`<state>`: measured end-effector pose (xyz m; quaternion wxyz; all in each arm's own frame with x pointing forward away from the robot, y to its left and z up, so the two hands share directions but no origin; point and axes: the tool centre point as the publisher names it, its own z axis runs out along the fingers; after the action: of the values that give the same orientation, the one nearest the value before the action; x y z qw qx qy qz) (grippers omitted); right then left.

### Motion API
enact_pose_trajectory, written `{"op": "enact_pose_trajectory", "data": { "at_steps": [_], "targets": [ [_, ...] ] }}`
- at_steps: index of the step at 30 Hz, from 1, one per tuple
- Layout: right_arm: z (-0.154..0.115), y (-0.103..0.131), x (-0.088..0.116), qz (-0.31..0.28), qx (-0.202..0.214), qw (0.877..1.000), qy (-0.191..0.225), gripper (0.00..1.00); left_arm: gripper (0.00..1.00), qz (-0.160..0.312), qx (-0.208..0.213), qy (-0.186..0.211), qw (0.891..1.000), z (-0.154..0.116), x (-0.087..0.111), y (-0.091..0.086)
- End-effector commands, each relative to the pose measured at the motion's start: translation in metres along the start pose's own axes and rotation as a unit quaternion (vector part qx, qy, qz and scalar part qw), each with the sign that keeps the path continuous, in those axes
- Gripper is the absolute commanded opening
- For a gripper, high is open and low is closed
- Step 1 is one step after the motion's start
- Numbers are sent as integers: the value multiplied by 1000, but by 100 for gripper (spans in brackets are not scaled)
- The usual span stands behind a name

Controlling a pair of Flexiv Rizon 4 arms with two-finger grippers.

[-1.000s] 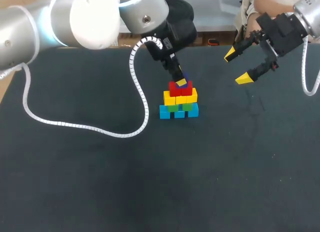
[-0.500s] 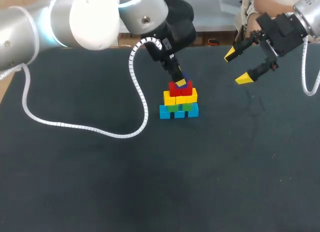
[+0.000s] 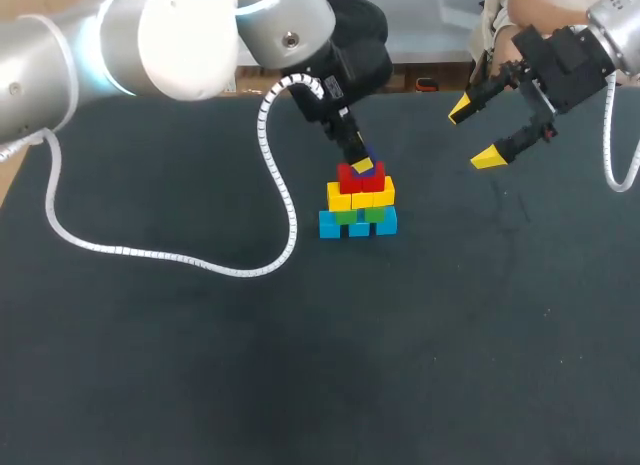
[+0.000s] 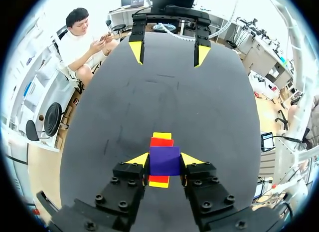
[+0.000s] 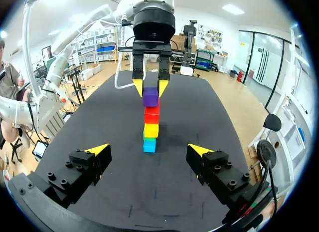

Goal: Place the blue cubes, place green cubes on the blue cubes, place the yellow cubes on the green cubes, then place the red cubes on the yellow cubes, and place purple cube on the red cubes.

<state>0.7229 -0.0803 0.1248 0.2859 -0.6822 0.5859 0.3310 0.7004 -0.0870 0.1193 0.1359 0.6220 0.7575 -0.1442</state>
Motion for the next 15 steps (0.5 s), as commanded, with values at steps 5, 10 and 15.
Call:
{"op": "enact_pose_trajectory", "data": {
  "at_steps": [5, 10, 15],
  "targets": [
    [0, 0, 0, 0, 1, 1000, 0, 100, 0, -5, 3, 0, 1000, 1, 0, -2],
    [0, 0, 0, 0, 1, 1000, 0, 100, 0, -6, 1, 2, 1000, 1, 2, -1],
    [0, 0, 0, 0, 1, 1000, 0, 100, 0, -8, 0, -2, 1000, -1, 1, 2]
  ]
}}
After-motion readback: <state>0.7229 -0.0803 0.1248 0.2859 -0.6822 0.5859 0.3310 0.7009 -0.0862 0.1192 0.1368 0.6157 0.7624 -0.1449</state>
